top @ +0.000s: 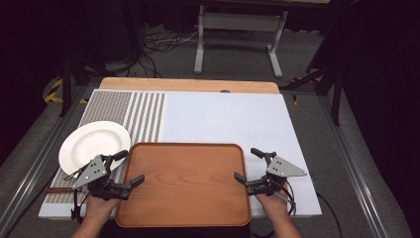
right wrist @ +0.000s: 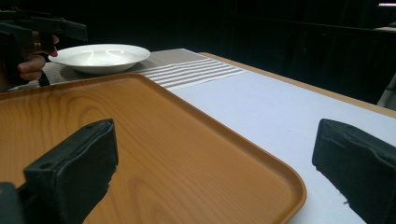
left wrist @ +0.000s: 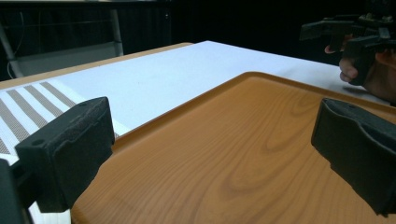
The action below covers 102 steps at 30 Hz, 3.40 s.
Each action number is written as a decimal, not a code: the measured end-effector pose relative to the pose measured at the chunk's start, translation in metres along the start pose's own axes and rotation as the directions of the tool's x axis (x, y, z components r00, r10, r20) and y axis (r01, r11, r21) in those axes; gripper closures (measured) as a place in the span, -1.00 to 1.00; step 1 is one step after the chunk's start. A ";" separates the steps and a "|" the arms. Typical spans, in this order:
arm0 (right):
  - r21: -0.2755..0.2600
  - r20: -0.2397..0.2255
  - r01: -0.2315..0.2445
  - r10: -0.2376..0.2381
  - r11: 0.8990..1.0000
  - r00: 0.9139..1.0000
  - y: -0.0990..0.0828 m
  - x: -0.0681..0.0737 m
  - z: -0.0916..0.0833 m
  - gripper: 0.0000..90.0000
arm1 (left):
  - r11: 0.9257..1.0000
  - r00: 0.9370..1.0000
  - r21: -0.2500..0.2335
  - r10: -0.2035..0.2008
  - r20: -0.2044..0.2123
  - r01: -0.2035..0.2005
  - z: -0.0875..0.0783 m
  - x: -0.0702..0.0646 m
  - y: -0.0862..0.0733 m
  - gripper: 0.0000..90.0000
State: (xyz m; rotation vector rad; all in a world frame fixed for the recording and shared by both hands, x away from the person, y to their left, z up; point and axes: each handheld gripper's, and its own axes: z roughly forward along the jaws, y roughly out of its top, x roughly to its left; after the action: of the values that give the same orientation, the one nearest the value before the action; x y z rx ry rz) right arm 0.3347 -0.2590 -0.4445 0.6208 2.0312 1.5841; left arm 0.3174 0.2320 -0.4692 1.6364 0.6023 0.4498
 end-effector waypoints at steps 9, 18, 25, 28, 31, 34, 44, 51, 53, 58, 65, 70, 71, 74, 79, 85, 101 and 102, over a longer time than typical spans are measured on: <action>-0.009 -0.008 0.000 0.000 1.000 1.000 0.002 0.002 -0.001 -0.97 | 1.000 1.000 0.015 -0.003 0.024 0.003 0.000 0.000 0.004 -0.99; -0.018 -0.005 0.001 -0.001 1.000 1.000 0.004 0.003 -0.003 -0.97 | 1.000 0.999 0.020 -0.009 0.040 0.008 -0.003 0.002 0.012 -0.94; -0.024 -0.002 -0.005 0.005 1.000 1.000 0.004 0.001 -0.005 -0.97 | 0.996 0.998 0.080 0.040 0.043 -0.043 -0.009 0.005 0.021 -0.91; -0.027 -0.003 -0.006 0.006 1.000 1.000 0.004 0.001 -0.006 -0.97 | 0.991 0.996 0.111 0.062 0.061 -0.068 -0.015 0.008 0.027 -0.88; -0.030 -0.003 -0.006 0.006 1.000 1.000 0.004 0.001 -0.006 -0.97 | 0.990 0.995 0.120 0.059 0.074 -0.068 -0.018 0.008 0.031 -0.86; -0.031 -0.005 -0.006 0.006 1.000 1.000 0.004 0.001 -0.006 -0.97 | 0.985 0.993 0.149 0.075 0.092 -0.089 -0.021 0.010 0.036 -0.85; -0.028 -0.016 -0.002 0.002 1.000 1.000 0.004 0.002 -0.005 -0.97 | 0.955 0.980 0.254 0.118 0.159 -0.156 -0.036 0.016 0.058 -0.74; -0.025 -0.020 -0.005 0.004 1.000 1.000 0.004 0.002 -0.006 -0.97 | 0.920 0.972 0.336 0.148 0.184 -0.203 -0.042 0.018 0.064 -0.71; -0.026 -0.021 -0.005 0.004 1.000 1.000 0.004 0.002 -0.005 -0.97 | 0.914 0.971 0.351 0.145 0.190 -0.205 -0.043 0.019 0.066 -0.69; -0.024 -0.025 -0.005 0.005 1.000 1.000 0.004 0.002 -0.005 -0.97 | 0.889 0.966 0.396 0.157 0.208 -0.230 -0.046 0.021 0.069 -0.67; -0.020 -0.029 -0.004 0.003 1.000 1.000 0.003 0.002 -0.004 -0.97 | 0.837 0.951 0.465 0.189 0.246 -0.287 -0.050 0.021 0.074 -0.58; -0.018 -0.032 -0.002 0.001 1.000 0.999 0.003 0.003 -0.004 -0.97 | 0.813 0.947 0.496 0.202 0.251 -0.305 -0.053 0.022 0.075 -0.56; -0.018 -0.033 -0.001 0.001 1.000 0.999 0.003 0.003 -0.004 -0.97 | 0.803 0.944 0.507 0.207 0.256 -0.313 -0.055 0.023 0.076 -0.55; -0.016 -0.033 -0.002 0.002 1.000 0.999 0.003 0.003 -0.004 -0.97 | 0.790 0.942 0.522 0.212 0.259 -0.321 -0.058 0.025 0.077 -0.53; -0.016 -0.034 -0.002 0.001 1.000 0.999 0.003 0.003 -0.004 -0.97 | 0.766 0.936 0.545 0.225 0.271 -0.342 -0.063 0.027 0.078 -0.50; -0.013 -0.036 -0.004 0.003 1.000 0.999 0.003 0.003 -0.003 -0.97 | 0.729 0.931 0.585 0.230 0.282 -0.357 -0.067 0.029 0.075 -0.46; -0.013 -0.040 -0.015 0.014 1.000 0.999 0.002 0.002 -0.003 -0.97 | 0.613 0.910 0.673 0.269 0.314 -0.414 -0.075 0.034 0.060 -0.35; -0.012 -0.039 -0.015 0.014 1.000 0.999 0.002 0.002 -0.003 -0.97 | 0.606 0.909 0.678 0.268 0.318 -0.416 -0.076 0.034 0.059 -0.34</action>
State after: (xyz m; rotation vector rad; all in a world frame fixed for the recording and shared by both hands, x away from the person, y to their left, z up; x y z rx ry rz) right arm 0.3312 -0.2595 -0.4423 0.6062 2.0483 1.6278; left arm 0.3064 0.3071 -0.4014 2.5839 0.3205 0.3345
